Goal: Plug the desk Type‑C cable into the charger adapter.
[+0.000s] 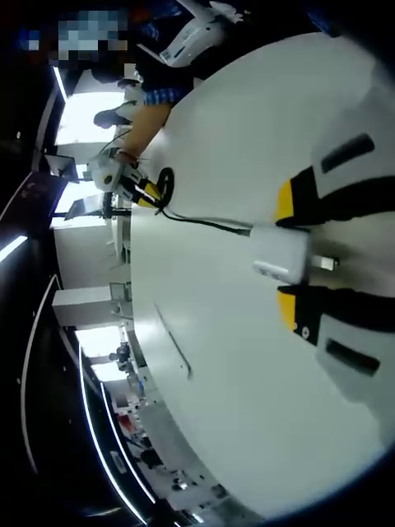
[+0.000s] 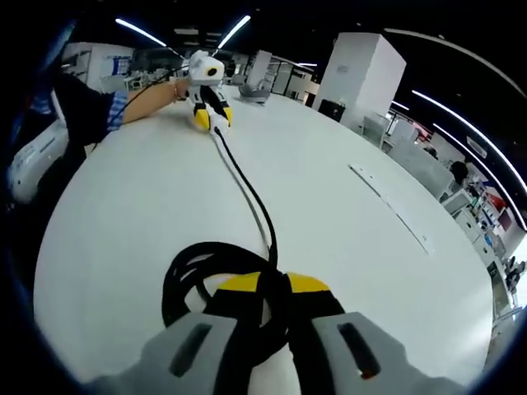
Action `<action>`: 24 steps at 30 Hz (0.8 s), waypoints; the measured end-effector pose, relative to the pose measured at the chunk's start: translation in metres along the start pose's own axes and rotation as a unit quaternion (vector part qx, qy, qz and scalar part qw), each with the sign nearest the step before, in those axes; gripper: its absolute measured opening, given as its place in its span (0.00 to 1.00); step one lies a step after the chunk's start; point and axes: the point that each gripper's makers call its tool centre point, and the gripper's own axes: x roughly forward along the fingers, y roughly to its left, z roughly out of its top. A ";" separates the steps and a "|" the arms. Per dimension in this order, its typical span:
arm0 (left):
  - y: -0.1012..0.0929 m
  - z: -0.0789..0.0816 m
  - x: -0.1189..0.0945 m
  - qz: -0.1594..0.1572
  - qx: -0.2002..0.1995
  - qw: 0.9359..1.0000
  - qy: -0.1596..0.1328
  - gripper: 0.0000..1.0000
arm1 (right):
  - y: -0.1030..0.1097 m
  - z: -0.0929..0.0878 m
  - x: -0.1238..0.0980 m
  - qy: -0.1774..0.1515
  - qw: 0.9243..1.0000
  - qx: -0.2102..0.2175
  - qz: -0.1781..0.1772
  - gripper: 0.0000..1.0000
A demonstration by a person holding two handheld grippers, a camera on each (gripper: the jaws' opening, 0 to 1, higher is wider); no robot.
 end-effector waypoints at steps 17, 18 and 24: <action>0.039 0.007 0.008 0.098 0.026 0.995 -0.004 0.30 | -0.023 -0.001 0.009 0.004 0.998 0.004 -0.057 0.10; 0.039 0.007 0.008 0.099 0.027 0.995 -0.004 0.30 | -0.025 -0.001 0.009 0.005 0.998 0.005 -0.062 0.10; 0.045 0.008 0.009 0.116 0.039 0.992 -0.002 0.30 | -0.035 -0.002 0.012 0.005 0.996 0.017 -0.088 0.10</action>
